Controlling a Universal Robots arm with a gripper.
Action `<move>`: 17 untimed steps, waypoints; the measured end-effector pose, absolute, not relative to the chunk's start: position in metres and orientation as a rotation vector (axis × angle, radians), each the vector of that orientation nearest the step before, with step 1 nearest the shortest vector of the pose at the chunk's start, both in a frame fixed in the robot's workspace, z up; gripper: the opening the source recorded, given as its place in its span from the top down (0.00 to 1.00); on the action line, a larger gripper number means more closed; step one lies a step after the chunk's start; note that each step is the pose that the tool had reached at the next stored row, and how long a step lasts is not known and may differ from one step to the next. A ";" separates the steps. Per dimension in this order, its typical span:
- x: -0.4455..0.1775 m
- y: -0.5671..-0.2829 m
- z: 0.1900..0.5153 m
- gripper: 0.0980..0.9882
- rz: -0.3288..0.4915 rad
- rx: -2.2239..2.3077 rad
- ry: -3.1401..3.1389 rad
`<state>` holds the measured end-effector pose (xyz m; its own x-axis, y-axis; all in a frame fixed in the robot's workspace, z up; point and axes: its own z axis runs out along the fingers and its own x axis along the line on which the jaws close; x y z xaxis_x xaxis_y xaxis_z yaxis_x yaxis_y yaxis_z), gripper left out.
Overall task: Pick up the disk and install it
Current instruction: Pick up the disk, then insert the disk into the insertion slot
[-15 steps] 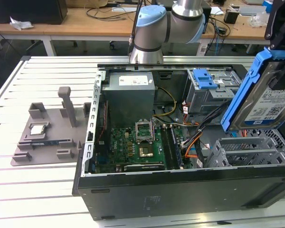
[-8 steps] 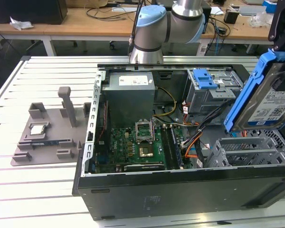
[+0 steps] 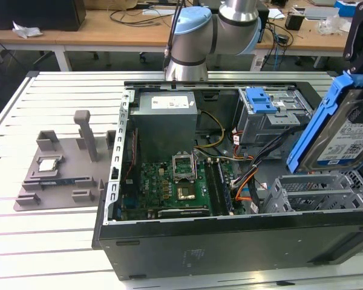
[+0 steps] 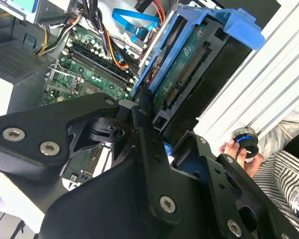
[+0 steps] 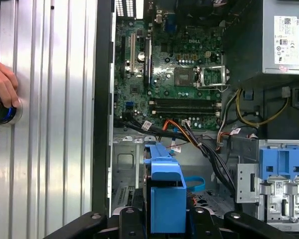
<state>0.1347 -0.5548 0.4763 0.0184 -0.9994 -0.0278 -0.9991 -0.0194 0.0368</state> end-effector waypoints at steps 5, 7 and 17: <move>0.135 -0.567 0.469 0.70 -0.072 2.237 -2.195; 0.135 -0.567 0.469 0.70 -0.071 2.237 -2.195; 0.135 -0.567 0.468 0.70 -0.072 2.237 -2.195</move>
